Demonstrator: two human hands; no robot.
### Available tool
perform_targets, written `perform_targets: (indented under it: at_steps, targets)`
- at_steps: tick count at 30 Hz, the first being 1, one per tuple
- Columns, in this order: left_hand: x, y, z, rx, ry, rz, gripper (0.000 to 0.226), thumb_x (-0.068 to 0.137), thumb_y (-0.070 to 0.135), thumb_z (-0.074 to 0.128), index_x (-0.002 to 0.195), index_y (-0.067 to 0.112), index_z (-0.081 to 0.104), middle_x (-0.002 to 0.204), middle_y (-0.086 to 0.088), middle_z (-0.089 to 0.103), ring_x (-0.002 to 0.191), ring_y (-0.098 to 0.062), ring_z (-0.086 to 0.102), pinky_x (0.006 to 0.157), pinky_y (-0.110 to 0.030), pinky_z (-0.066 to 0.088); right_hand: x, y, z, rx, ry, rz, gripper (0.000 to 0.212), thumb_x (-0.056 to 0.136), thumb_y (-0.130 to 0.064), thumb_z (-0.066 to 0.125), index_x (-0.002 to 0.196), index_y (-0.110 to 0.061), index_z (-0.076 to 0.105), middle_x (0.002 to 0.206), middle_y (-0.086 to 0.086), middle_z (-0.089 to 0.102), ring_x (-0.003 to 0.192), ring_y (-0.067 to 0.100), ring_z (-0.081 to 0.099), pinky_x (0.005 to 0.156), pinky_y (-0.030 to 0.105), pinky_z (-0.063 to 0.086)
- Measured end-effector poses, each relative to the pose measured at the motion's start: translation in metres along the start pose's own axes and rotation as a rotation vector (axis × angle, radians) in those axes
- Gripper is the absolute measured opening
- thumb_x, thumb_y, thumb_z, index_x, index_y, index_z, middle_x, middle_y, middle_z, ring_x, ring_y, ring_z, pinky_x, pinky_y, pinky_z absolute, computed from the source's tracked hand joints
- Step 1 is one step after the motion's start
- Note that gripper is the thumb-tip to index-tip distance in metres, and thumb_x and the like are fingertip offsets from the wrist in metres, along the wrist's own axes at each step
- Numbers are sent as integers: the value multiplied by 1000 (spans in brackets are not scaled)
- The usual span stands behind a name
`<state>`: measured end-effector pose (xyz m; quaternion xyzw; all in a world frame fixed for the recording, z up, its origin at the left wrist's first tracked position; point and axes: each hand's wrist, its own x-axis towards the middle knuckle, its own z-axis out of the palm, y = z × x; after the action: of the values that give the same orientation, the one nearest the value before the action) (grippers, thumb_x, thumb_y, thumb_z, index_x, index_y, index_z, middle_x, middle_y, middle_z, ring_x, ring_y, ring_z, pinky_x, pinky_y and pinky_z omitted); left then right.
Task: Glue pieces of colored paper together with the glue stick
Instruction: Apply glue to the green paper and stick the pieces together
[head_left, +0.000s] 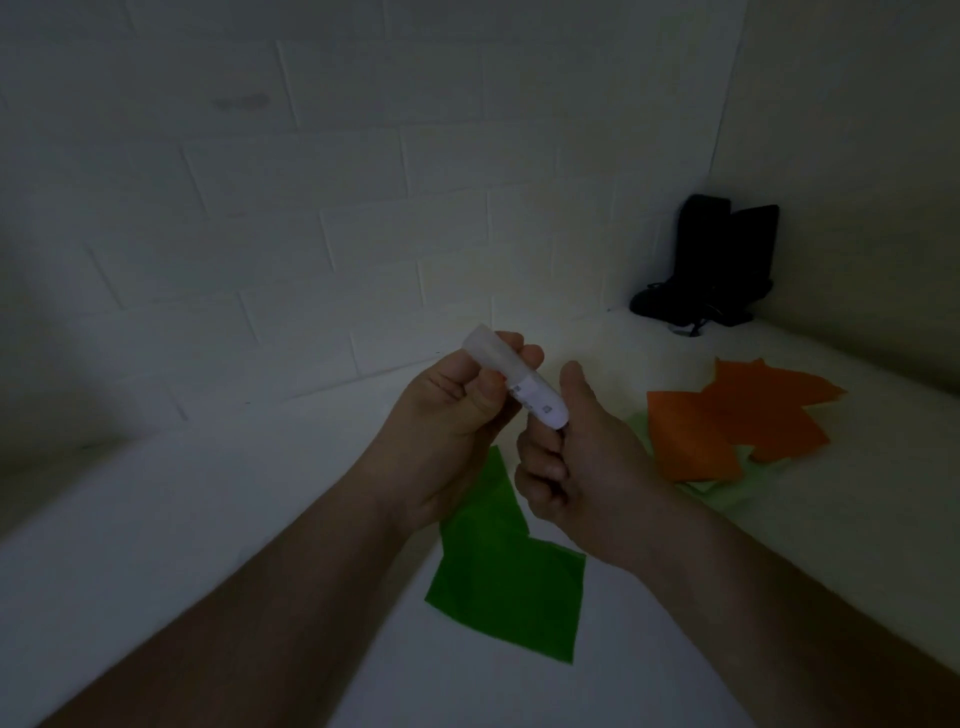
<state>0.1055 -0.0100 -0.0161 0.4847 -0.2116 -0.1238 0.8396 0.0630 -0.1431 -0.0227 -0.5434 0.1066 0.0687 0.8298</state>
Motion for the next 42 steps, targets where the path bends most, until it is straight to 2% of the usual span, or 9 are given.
perform_targets:
  at_steps: [6,11,14,17,23,29,34,40,42]
  targets:
    - [2,1,-5,-61,54,-22,30,86,20,60,114,14,67,113,-2,75,118,-16,65,118,-37,39,1,2,2,-58,-1,-93,40,105,-55,41,98,-20,58,60,-4,48,49,12,40,46,25,27]
    - [1,0,-2,-84,40,-33,28,85,22,60,111,15,67,111,-1,75,115,-15,66,117,-36,39,-2,0,3,-5,-27,-52,64,100,-69,32,59,-22,45,53,-2,30,50,13,27,50,27,26]
    - [2,-1,-4,-76,34,-23,28,86,22,60,111,15,68,109,-2,74,112,-15,66,117,-38,39,-3,1,2,-82,-19,-91,63,97,-72,32,71,-20,56,56,0,41,49,14,35,52,29,28]
    - [4,0,-9,-77,27,-28,33,87,23,62,117,10,66,113,-5,72,111,-21,65,118,-42,37,0,5,2,-224,-16,-243,34,107,-50,42,94,-23,57,68,-2,51,53,14,44,50,27,31]
    - [2,1,-7,-77,10,-43,31,85,23,60,114,11,65,110,-3,73,107,-18,67,111,-36,43,-1,4,6,-130,-112,-170,63,106,-58,32,55,-28,54,53,-1,40,45,12,40,56,32,31]
    - [2,3,-8,-57,-15,-24,27,86,19,60,112,11,65,110,-5,72,104,-19,66,108,-37,46,0,-1,2,-5,-76,-126,51,102,-62,38,103,-19,66,60,2,51,50,14,44,53,29,35]
    - [2,1,-8,-21,-1,25,28,82,18,64,109,11,67,106,-2,75,109,-15,67,107,-31,49,1,1,-4,-106,-82,-22,65,95,-75,32,76,-18,58,57,4,47,49,16,38,49,28,28]
    - [4,2,-10,-56,-23,36,34,74,24,73,105,11,69,107,-4,72,106,-16,66,108,-31,49,0,5,1,-123,-79,-197,58,83,-69,42,113,-25,65,64,0,53,53,14,41,54,29,30]
    - [4,2,-10,-73,-18,28,26,76,24,73,100,13,72,105,-3,72,102,-15,67,106,-30,50,-1,5,3,-126,-82,-186,56,78,-72,42,94,-25,66,59,1,49,51,14,41,54,30,32]
